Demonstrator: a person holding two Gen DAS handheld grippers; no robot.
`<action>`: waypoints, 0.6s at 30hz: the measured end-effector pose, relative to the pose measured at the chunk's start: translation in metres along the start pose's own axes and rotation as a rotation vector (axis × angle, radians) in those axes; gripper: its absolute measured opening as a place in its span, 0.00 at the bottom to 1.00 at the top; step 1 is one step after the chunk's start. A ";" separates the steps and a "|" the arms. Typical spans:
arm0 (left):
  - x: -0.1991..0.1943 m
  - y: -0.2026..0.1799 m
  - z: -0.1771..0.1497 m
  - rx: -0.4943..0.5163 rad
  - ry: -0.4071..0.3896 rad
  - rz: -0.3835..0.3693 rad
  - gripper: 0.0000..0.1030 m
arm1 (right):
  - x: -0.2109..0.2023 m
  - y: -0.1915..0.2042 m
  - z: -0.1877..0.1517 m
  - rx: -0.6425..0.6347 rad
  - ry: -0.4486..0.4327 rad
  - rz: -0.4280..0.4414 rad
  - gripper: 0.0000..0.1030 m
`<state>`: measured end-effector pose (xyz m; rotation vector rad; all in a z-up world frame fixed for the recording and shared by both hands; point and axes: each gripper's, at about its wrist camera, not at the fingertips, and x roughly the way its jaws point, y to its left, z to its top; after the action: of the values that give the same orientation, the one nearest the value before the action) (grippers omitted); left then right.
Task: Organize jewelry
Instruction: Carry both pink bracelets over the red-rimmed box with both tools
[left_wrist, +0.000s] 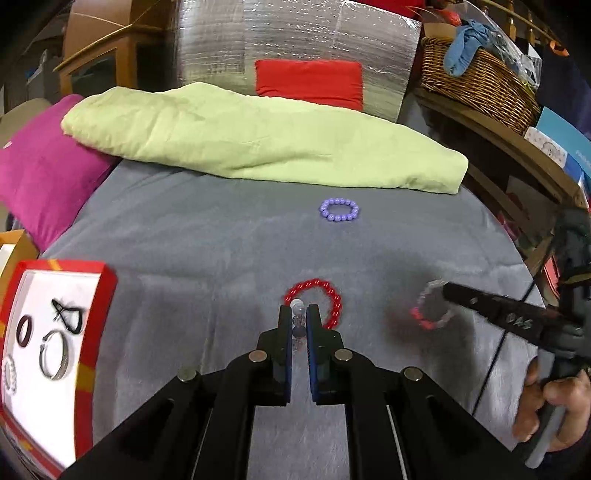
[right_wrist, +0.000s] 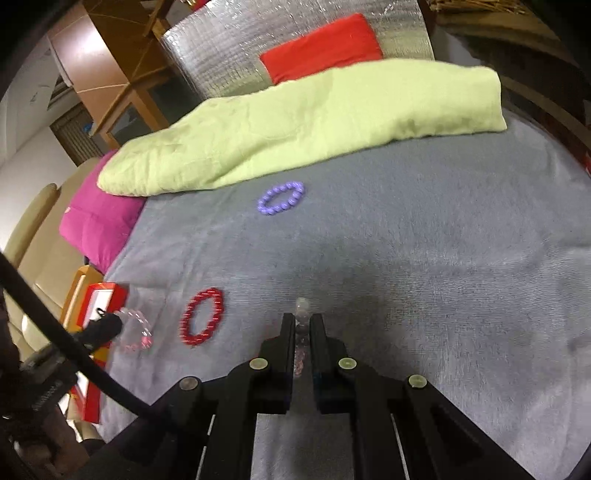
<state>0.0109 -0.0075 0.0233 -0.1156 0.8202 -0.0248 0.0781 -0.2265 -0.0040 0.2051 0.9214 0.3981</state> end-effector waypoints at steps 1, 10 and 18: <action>-0.003 0.002 -0.002 -0.005 -0.005 0.002 0.07 | -0.005 0.003 -0.003 -0.006 -0.004 0.000 0.08; -0.052 0.019 -0.014 -0.042 -0.058 -0.068 0.07 | -0.051 0.045 -0.025 -0.072 -0.004 -0.008 0.08; -0.092 0.044 -0.027 -0.076 -0.095 -0.112 0.07 | -0.069 0.083 -0.041 -0.110 0.004 0.027 0.08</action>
<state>-0.0726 0.0396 0.0673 -0.2325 0.7191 -0.0935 -0.0124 -0.1799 0.0500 0.1162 0.8985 0.4725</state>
